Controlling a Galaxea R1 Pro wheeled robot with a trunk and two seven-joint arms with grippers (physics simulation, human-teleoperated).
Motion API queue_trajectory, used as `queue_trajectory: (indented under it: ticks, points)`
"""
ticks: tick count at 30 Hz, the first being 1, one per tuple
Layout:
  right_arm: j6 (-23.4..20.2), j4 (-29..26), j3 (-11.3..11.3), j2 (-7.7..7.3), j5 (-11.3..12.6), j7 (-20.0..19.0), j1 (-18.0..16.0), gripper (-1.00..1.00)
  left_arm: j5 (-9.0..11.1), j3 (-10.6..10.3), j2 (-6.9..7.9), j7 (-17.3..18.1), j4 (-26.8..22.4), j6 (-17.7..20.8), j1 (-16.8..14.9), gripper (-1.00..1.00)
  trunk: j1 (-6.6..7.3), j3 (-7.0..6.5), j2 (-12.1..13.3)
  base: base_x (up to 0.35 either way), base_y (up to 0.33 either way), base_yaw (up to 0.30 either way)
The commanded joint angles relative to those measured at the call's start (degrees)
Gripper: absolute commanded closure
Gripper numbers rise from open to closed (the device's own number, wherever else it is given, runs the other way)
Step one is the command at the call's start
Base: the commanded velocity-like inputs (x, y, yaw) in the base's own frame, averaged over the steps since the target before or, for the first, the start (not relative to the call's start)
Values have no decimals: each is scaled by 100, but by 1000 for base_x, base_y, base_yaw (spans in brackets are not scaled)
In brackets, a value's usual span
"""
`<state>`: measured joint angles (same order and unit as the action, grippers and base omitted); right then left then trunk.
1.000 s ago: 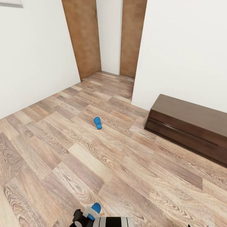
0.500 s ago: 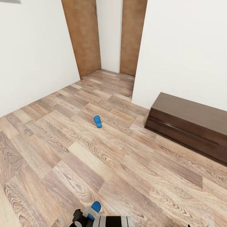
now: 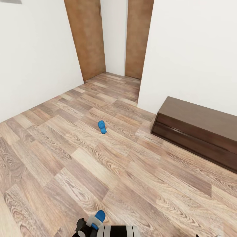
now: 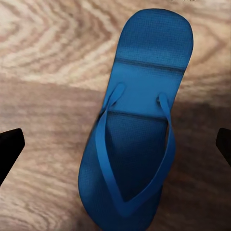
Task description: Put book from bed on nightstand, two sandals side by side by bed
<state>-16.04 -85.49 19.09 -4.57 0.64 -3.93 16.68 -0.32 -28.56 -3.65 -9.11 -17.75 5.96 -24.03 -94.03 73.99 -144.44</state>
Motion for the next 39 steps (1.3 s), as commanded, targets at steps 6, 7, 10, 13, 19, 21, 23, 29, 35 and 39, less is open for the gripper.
queue_trajectory:
  ticks: [6, 7, 10, 13, 19, 21, 23, 29, 35, 39]
  points:
    - [-31, -8, 7, 0, 6, -29, 1, -100, -3, -44, 4, -27, -10, 37, -4, -100, 1, 3, -2, 0, 0, 0]
    - [-29, -7, 7, 0, 6, -29, 1, -100, -3, -44, 4, -26, -10, 35, -4, -100, 1, 3, -2, 0, 0, 0]
    - [-30, -5, 7, 0, 6, -29, 1, -100, -3, -44, 4, -21, -10, 34, -4, -100, 1, 3, -2, 0, 0, 0]
    - [-28, -6, 7, 0, 6, -29, 1, -100, -3, -44, 4, -17, -10, 35, -6, -100, 1, 3, -2, 0, 0, 0]
    - [-30, -4, 7, 0, 6, -29, 1, -100, -6, -44, 4, -14, -6, 31, -23, -100, -12, 114, -8, 0, 0, 0]
    - [-31, -4, 7, 0, 6, -29, 1, -100, -8, -44, 4, -13, -8, 30, -26, -100, -12, 114, -8, 0, 0, 0]
    - [-31, -4, 7, 0, 6, -29, 1, -100, -7, -45, 4, -13, -8, 29, -28, -100, -12, 114, -8, 0, 0, 0]
    - [-30, -3, 7, 0, 6, -29, 1, -100, -8, -45, 6, -12, -5, 28, -30, -100, -12, 114, -8, 0, 0, 0]
    - [-29, -3, 5, 0, 6, -29, 1, -100, -5, -45, 10, -17, -5, 28, -31, -100, -15, 136, -10, 0, 0, 0]
    - [-30, -3, 1, 0, 6, -29, 1, -100, -4, -45, 44, -16, -8, -7, -31, -100, -25, 225, -15, 0, 0, 0]
